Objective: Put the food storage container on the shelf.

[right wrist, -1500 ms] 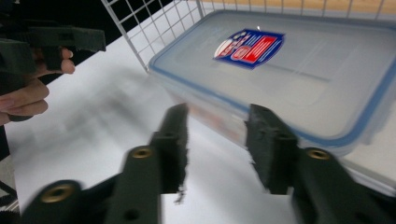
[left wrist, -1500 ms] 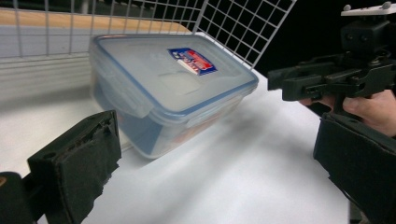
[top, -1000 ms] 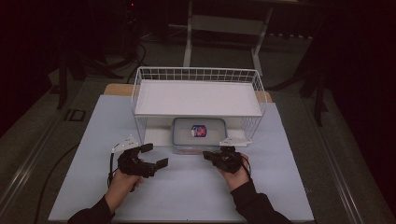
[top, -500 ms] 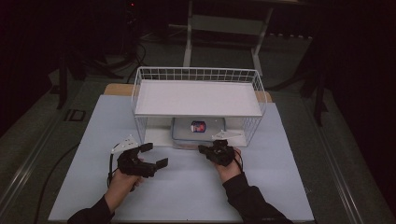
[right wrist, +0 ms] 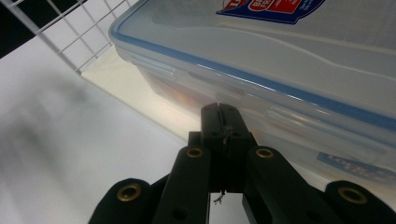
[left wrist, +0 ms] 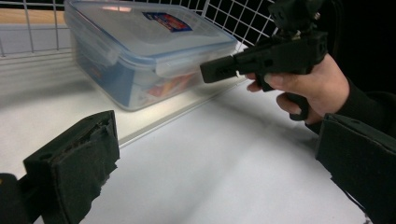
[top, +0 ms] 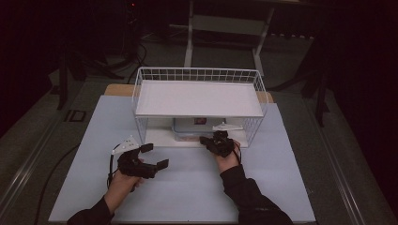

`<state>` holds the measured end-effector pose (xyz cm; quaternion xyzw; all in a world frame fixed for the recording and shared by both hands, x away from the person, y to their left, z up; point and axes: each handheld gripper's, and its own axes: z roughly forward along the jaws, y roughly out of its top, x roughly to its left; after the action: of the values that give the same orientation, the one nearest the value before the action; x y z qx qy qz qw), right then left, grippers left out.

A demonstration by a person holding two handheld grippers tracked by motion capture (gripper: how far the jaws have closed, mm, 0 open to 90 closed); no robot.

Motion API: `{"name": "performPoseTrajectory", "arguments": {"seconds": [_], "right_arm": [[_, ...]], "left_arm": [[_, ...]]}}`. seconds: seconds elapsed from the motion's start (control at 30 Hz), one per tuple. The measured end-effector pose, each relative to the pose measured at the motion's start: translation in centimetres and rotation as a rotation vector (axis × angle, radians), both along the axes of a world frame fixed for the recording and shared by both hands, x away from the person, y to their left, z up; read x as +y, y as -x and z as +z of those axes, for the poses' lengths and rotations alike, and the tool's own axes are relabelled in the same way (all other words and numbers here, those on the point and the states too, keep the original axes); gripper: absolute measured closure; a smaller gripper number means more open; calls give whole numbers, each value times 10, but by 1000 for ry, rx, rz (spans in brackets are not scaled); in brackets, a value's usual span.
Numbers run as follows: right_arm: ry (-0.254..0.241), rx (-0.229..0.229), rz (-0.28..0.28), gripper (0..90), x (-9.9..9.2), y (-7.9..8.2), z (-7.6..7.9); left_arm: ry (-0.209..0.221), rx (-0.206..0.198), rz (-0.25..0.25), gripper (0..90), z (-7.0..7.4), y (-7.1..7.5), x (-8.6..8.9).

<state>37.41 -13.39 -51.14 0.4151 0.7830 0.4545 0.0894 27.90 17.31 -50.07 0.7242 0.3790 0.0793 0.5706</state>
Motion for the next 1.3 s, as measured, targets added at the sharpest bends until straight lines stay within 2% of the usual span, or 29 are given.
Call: {"name": "performPoseTrajectory", "arguments": {"seconds": [0.2,0.37,0.47,0.57,0.63,0.73,0.83,0.97,1.03,1.1,1.23,1.3], "right_arm": [[-1,-16,-9,899,1,-8,0],[-3,-8,-9,897,2,-10,-1],[-15,-18,-6,893,2,-8,0],[-21,-8,10,863,4,-1,2],[-17,-23,28,841,4,5,3],[-24,-33,44,779,3,13,5],[-34,-39,47,669,1,18,7],[-37,-68,49,459,-3,24,11],[-65,-69,53,365,-5,26,13],[-69,-68,65,281,-7,28,15],[-105,-81,102,191,-13,37,20],[-105,-85,105,191,-14,38,21]], "left_arm": [[-2,1,-3,0,0,1,0],[-3,4,-3,0,0,1,0],[-2,4,-5,0,0,1,-1],[-5,-3,-8,0,1,2,-1],[-5,-9,-10,0,3,3,-2],[-9,-22,-15,0,5,5,-3],[-15,-27,-23,0,7,6,-6],[-14,-34,-40,0,9,8,-9],[-20,-35,-42,0,11,9,-10],[-21,-35,-49,0,13,11,-10],[-25,-39,-59,0,17,14,-11],[-25,-39,-59,0,17,14,-11]]}}
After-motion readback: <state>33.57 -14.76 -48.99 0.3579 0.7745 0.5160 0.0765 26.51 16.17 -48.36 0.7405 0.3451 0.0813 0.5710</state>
